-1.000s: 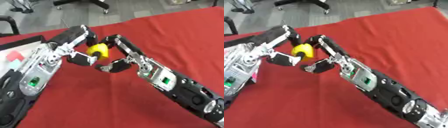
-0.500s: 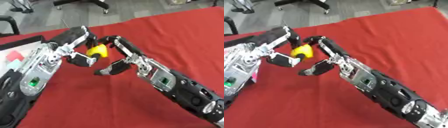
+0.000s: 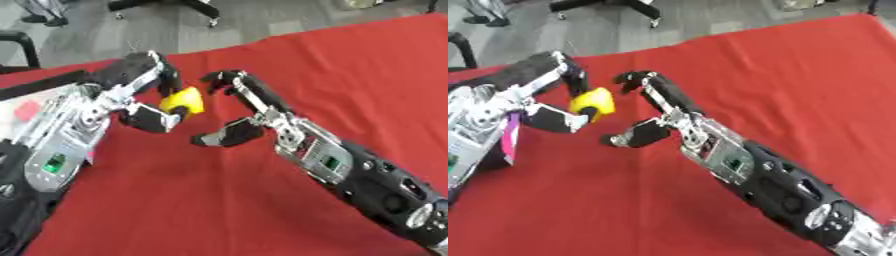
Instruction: Pick up the objects with one hand, pass them to the other hand, and then place them into the box on the other side of the table.
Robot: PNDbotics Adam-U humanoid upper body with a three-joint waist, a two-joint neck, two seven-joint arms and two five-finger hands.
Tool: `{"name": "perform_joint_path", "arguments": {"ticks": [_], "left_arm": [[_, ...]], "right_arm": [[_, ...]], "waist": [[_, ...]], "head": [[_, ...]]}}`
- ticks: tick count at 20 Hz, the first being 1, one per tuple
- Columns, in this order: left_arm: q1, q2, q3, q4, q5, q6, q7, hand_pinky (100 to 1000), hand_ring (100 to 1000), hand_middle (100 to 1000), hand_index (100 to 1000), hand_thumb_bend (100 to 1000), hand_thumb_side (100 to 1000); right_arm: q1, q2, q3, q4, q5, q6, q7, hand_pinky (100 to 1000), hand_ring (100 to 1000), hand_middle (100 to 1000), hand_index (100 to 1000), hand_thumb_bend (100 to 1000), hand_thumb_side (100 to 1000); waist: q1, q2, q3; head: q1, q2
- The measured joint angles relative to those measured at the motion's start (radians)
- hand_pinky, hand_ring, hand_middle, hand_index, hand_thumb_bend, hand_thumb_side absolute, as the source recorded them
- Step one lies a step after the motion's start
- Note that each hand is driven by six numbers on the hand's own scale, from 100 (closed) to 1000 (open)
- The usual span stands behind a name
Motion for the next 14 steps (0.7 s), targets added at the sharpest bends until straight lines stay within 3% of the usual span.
{"name": "perform_joint_path", "arguments": {"ticks": [9, 14], "left_arm": [[0.05, 0.172, 0.091, -0.042, 0.076, 0.068, 0.011, 731, 547, 392, 415, 139, 100], [0.104, 0.225, 0.149, -0.041, 0.134, 0.11, 0.041, 729, 541, 388, 414, 110, 100]], "right_arm": [[0.008, -0.019, -0.012, -0.011, -0.018, 0.007, -0.019, 761, 784, 637, 800, 689, 257], [0.017, -0.028, -0.019, -0.021, -0.024, 0.01, -0.021, 762, 783, 640, 799, 671, 261]], "waist": [[0.0, 0.0, 0.004], [0.0, 0.0, 0.005]], "head": [[0.016, 0.0], [0.038, 0.0]]}}
